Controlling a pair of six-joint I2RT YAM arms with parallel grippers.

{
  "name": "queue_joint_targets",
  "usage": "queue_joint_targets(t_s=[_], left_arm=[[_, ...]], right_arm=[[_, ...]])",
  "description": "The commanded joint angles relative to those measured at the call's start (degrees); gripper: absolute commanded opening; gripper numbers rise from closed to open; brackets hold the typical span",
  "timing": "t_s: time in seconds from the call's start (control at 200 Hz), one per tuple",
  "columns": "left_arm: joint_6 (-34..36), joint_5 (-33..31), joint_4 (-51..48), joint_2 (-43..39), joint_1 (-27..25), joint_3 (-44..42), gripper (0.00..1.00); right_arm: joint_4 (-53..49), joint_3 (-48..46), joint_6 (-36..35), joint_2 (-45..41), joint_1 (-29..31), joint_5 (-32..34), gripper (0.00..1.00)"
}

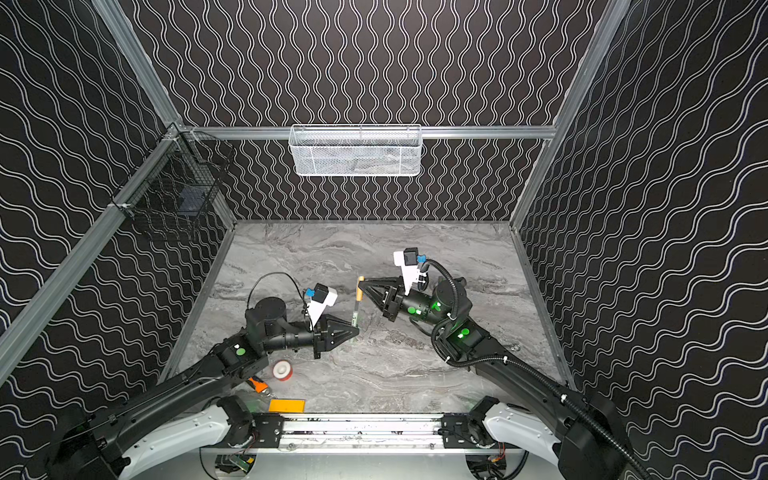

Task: Insert the pens into the pen caps
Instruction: 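Lower the tan cap onto the light green pen tip with the right gripper, then press the tan cap farther down onto the pen held by the left gripper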

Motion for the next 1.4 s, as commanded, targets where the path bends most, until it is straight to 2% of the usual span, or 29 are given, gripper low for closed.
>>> queue_joint_targets(t_s=[0.0, 0.485, 0.741, 0.971, 1.146, 1.256, 1.396], left_arm=[[0.7, -0.4, 6.3, 0.1, 0.2, 1.1, 0.00], [0.7, -1.1, 6.4, -0.7, 0.4, 0.9, 0.00], [2.3, -5.8, 4.3, -3.6, 0.7, 0.2, 0.00], [2.8, -5.0, 5.0, -4.0, 0.7, 0.3, 0.00], [4.1, -5.2, 3.1, -3.5, 0.7, 0.9, 0.00], [4.4, -5.7, 2.4, -3.2, 0.7, 0.9, 0.00], [5.1, -7.2, 0.8, -2.9, 0.7, 1.2, 0.00]], right_arm=[[-0.2, -0.4, 1.1, 0.9, 0.4, -1.5, 0.16], [3.2, -1.4, 1.0, 3.1, 1.7, -1.8, 0.16], [-2.2, -0.2, 0.1, 2.4, 2.1, -2.4, 0.16], [-4.8, 1.3, -0.1, 3.0, 2.2, -3.9, 0.17], [-6.1, 2.6, -0.4, 2.9, 2.3, -3.0, 0.21], [-7.1, 3.6, -0.5, 2.7, 2.3, -2.0, 0.34], [-9.3, 5.1, -1.5, 2.4, 2.3, -1.7, 0.44]])
